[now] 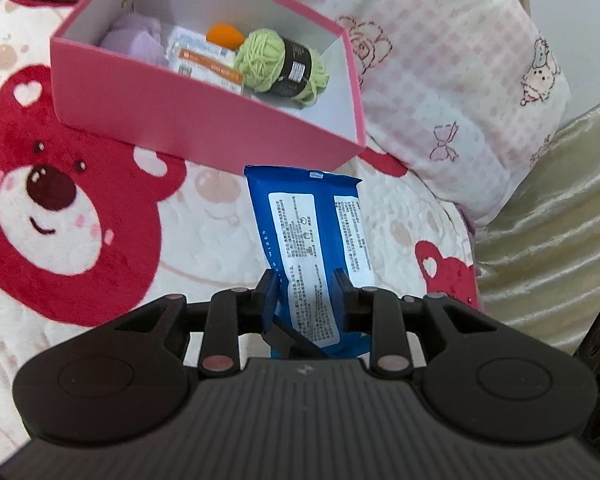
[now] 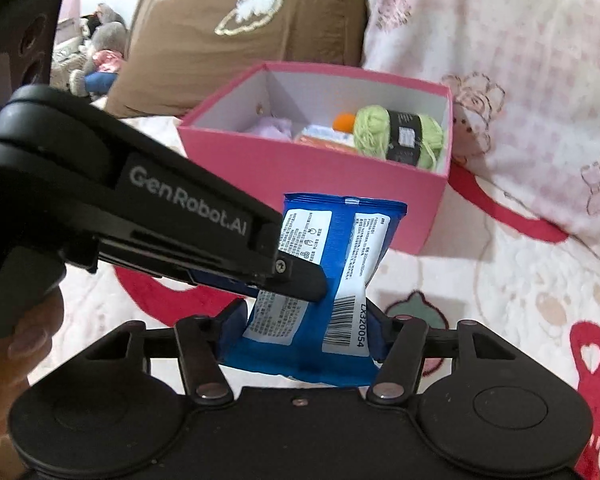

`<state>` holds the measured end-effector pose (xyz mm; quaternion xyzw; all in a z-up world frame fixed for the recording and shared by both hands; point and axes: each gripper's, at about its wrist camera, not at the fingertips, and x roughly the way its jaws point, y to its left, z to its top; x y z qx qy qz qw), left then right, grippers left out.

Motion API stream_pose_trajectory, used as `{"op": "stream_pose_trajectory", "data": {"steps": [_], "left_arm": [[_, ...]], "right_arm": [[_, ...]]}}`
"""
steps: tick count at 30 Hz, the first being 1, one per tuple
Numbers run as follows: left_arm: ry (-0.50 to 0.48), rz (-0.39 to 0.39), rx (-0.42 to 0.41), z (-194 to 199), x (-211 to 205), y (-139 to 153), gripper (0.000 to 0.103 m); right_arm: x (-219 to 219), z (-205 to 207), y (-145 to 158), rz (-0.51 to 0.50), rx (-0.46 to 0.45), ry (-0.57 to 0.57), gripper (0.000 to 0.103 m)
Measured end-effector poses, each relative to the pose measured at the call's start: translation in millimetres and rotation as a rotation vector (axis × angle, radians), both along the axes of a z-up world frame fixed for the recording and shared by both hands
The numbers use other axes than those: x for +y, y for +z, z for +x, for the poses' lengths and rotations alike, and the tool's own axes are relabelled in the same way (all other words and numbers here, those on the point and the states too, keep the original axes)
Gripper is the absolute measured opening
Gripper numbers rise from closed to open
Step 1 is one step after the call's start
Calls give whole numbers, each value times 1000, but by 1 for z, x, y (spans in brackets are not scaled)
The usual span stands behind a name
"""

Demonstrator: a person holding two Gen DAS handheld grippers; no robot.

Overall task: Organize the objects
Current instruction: 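Lift the blue packet with the left tool and carry it over the box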

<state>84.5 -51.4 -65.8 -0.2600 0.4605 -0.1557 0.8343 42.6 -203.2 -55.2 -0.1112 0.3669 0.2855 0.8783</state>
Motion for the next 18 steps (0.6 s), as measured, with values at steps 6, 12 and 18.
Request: {"op": "stream_pose_trajectory", "data": {"steps": [6,12,18], "left_arm": [[-1,18,-39,-3,5,20,28],[10,6,-67,2,12,35,28],[24,-9,-74,11,15,46,28]], "right_arm": [[0,0,16,46,14,-4,63],[2,5,33,85,46,-23,65],[-2,32,43,159,174,-62,65]]}}
